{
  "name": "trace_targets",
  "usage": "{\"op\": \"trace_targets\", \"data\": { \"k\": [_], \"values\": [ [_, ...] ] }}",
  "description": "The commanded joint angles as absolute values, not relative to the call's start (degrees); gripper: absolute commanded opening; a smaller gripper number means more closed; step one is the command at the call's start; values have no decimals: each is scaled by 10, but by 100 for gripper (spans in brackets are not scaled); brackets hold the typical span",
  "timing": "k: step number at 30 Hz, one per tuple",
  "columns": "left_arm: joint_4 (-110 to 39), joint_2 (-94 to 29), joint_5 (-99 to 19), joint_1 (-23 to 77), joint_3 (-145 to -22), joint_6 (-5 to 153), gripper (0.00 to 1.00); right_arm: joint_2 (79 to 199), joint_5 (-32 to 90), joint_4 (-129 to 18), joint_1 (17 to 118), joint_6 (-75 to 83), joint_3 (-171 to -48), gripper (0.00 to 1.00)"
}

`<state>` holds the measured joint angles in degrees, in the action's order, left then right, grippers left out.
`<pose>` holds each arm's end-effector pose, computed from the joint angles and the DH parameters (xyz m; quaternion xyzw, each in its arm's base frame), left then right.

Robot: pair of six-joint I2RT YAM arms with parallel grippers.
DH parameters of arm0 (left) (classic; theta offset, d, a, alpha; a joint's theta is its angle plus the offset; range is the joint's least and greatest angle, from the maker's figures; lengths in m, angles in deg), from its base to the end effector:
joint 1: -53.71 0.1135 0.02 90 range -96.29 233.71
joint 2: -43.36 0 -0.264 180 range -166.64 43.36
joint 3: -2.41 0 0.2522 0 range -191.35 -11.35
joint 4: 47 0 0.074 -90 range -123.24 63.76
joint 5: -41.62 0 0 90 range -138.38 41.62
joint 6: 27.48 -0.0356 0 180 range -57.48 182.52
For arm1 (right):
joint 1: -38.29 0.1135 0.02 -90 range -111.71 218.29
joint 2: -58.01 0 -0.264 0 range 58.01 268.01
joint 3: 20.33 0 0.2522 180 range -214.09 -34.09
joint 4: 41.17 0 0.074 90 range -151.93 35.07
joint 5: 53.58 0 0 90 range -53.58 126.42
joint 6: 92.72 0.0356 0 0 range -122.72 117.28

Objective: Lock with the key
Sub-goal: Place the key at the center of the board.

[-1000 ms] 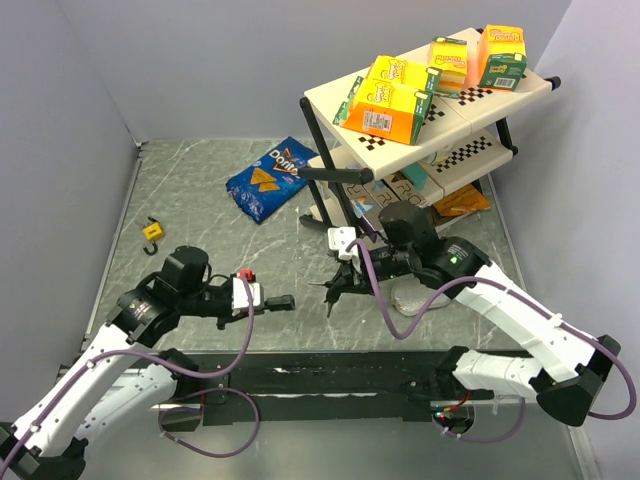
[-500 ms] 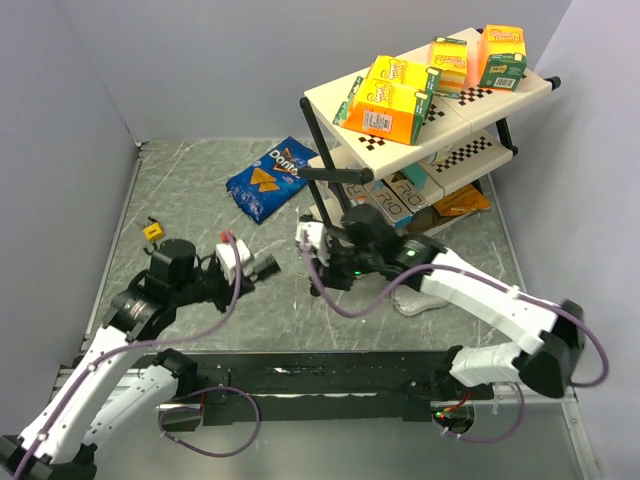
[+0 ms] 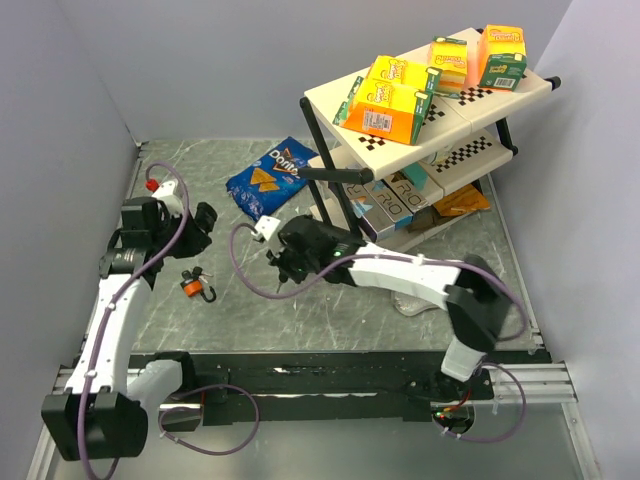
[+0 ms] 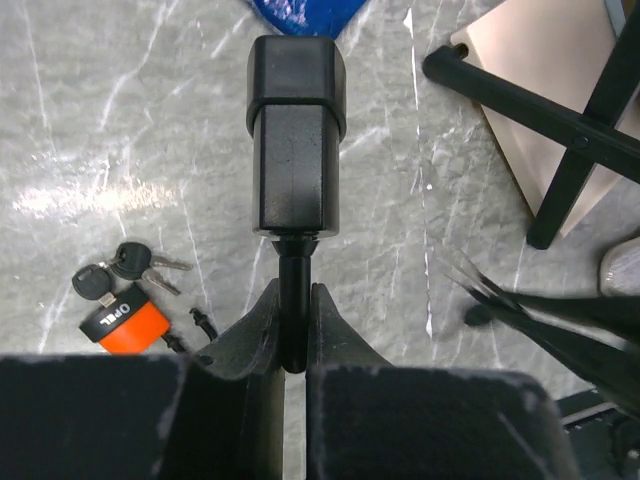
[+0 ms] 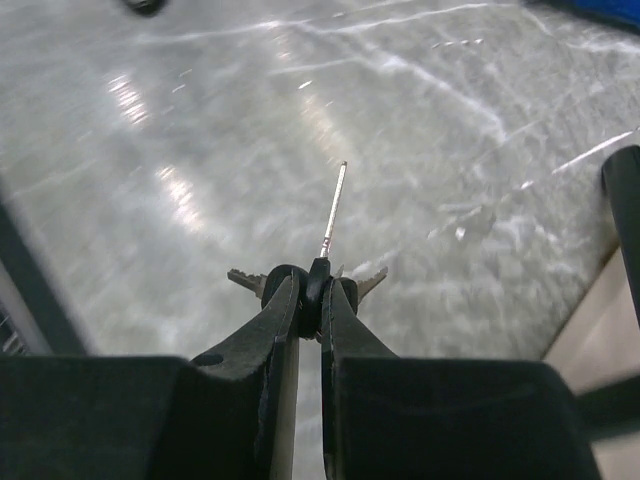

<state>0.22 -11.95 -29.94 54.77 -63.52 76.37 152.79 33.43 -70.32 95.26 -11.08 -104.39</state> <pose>0.2043 -0.0075 0.3128 -0.0430 0.8837 -0.1916 0.4248 0.2022 0.3145 0.2594 -0.4980 0.7563 0.1958 0.3762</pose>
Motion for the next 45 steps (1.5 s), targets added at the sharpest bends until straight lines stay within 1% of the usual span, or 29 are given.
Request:
{"op": "trace_targets", "data": {
  "k": [1,6,11,14,15,16,17,19,20,23,26,28,29,31,32,34,35,37,38,40,41,43,44,45],
  "values": [
    [-60,-129,-230,570,-670,763,1,1591,376,-627,924,-87,-1081,0],
    [-61,-149,-210,607,-666,727,1,1640,367,-603,898,-119,-1093,0],
    [-68,-154,-186,614,-647,711,1,1680,353,-629,872,-125,-1128,0],
    [-70,-165,-170,614,-643,692,1,1695,346,-636,864,-121,-1138,10],
    [-70,-168,-169,615,-642,669,1,1700,330,-637,861,-120,-1139,22],
    [-70,-172,-169,615,-643,657,1,1701,324,-639,861,-119,-1141,27],
    [-69,-180,-164,615,-643,643,1,1702,320,-640,860,-119,-1144,35],
    [-68,-185,-149,619,-642,591,1,1702,306,-644,860,-120,-1149,45],
    [-70,-184,-130,621,-641,568,1,1699,303,-646,860,-120,-1151,53],
    [-73,-182,-102,622,-641,531,1,1686,283,-648,859,-122,-1155,64],
    [-73,-179,-82,623,-640,486,1,1664,252,-658,860,-120,-1165,73],
    [-75,-170,-63,624,-637,457,1,1648,221,-669,861,-114,-1178,77],
    [-77,-163,-55,628,-630,425,1,1643,211,-681,861,-111,-1182,84],
    [-67,-144,-16,632,-622,371,1,1627,175,-695,861,-105,-1192,88],
    [-59,-135,-1,635,-609,290,1,1622,166,-708,862,-104,-1193,91],
    [-43,-96,35,642,-590,194,1,1604,133,-721,862,-97,-1194,96],
    [-52,-80,40,647,-559,133,1,1597,121,-729,862,-97,-1193,97],
    [-63,-39,53,656,-530,64,1,1579,103,-763,861,-95,-1193,99],
    [-53,-30,55,656,-508,-20,1,1572,84,-775,862,-96,-1192,99],
    [-14,-12,63,657,-493,-122,1,1553,61,-806,862,-103,-1186,99],
    [49,-9,66,657,-485,-239,1,1549,44,-816,862,-105,-1187,99],
    [89,5,73,657,-474,-328,1,1548,29,-852,862,-105,-1203,99],
    [110,13,87,657,-459,-401,1,1553,22,-866,862,-105,-1214,99],
    [115,34,94,657,-449,-434,1,1565,14,-889,860,-101,-1240,99]
  ]
}}
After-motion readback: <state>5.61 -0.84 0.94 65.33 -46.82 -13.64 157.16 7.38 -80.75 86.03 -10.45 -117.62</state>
